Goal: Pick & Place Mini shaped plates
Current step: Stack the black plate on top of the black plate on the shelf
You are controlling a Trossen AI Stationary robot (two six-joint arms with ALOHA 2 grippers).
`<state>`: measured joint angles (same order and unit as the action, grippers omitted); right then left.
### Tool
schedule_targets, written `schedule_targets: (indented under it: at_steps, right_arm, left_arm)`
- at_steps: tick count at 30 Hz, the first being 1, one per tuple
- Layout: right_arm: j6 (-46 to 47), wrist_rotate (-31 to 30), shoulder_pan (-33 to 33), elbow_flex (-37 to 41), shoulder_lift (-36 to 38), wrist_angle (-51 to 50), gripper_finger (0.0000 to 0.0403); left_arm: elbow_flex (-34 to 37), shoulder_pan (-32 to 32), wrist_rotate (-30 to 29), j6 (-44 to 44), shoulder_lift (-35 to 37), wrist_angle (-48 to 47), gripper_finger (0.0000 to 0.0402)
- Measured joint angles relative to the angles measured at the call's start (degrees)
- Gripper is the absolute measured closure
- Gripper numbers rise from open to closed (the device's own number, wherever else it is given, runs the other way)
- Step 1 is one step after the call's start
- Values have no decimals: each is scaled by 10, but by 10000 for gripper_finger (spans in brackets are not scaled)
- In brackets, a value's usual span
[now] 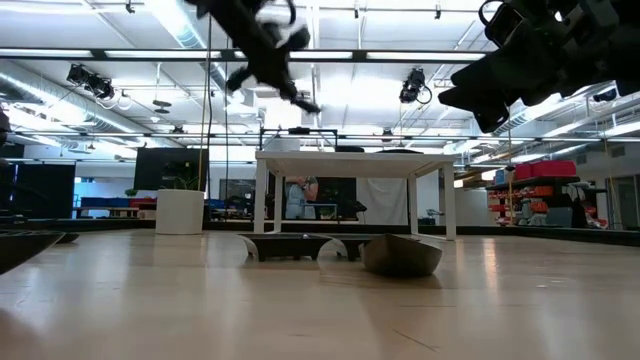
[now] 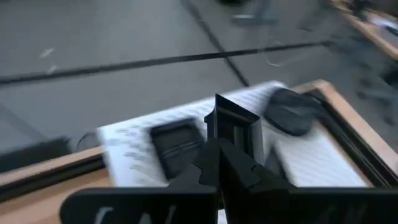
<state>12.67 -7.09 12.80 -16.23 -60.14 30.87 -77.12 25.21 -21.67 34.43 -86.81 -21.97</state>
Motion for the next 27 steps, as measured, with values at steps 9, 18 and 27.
schedule_targets:
  at_steps: [9,18,27]
  right_arm:
    - [1,0,0,0,0,0,246]
    - [1,0,0,0,0,0,246]
    - [1,0,0,0,0,0,246]
  left_arm:
    - [0,32,-12,76,-63,15,398]
    - [0,30,-16,102,-86,19,396]
    - [0,31,-15,99,-88,20,368]
